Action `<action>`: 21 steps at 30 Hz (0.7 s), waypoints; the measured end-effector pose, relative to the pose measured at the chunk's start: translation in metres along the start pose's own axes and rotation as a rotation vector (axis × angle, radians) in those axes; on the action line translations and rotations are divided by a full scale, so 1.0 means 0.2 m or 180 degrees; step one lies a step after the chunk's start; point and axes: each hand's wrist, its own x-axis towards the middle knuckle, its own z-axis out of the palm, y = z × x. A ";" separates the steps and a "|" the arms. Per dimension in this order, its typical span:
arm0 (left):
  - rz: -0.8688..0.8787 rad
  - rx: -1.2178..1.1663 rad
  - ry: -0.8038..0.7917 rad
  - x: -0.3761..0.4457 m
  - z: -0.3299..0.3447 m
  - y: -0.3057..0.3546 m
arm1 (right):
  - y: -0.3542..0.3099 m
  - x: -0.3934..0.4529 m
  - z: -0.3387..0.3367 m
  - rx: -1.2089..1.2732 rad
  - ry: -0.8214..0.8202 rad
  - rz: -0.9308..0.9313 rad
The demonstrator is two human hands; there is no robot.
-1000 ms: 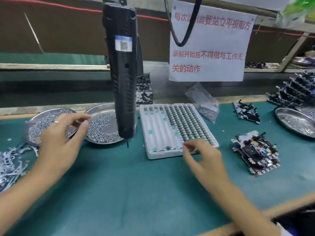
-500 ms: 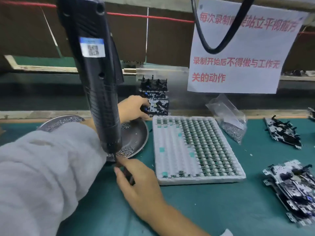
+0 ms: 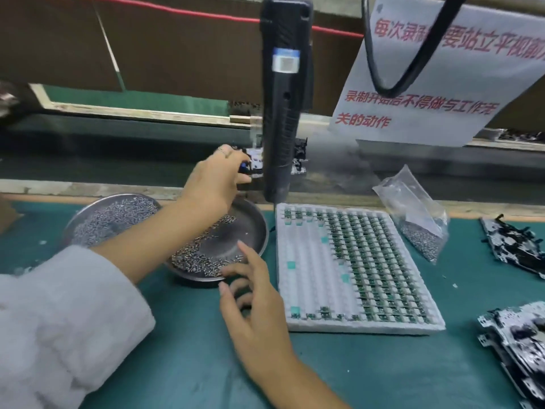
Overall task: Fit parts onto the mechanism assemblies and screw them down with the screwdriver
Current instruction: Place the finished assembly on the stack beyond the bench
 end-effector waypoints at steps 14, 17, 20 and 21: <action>0.0885 0.0570 0.0186 -1.13 -0.56 -0.23 | -0.08 -0.11 -0.02 -0.1038 0.0303 -0.1808; 0.1115 0.0619 0.0035 -1.26 -0.51 -0.29 | -0.09 -0.13 0.00 -0.1802 -0.0607 -0.2223; 0.1060 0.0575 -0.0235 -1.30 -0.49 -0.32 | -0.07 -0.13 0.03 -0.2437 -0.1251 -0.2280; 0.1021 0.0530 -0.0288 -1.30 -0.49 -0.33 | -0.07 -0.13 0.04 -0.2551 -0.1328 -0.2246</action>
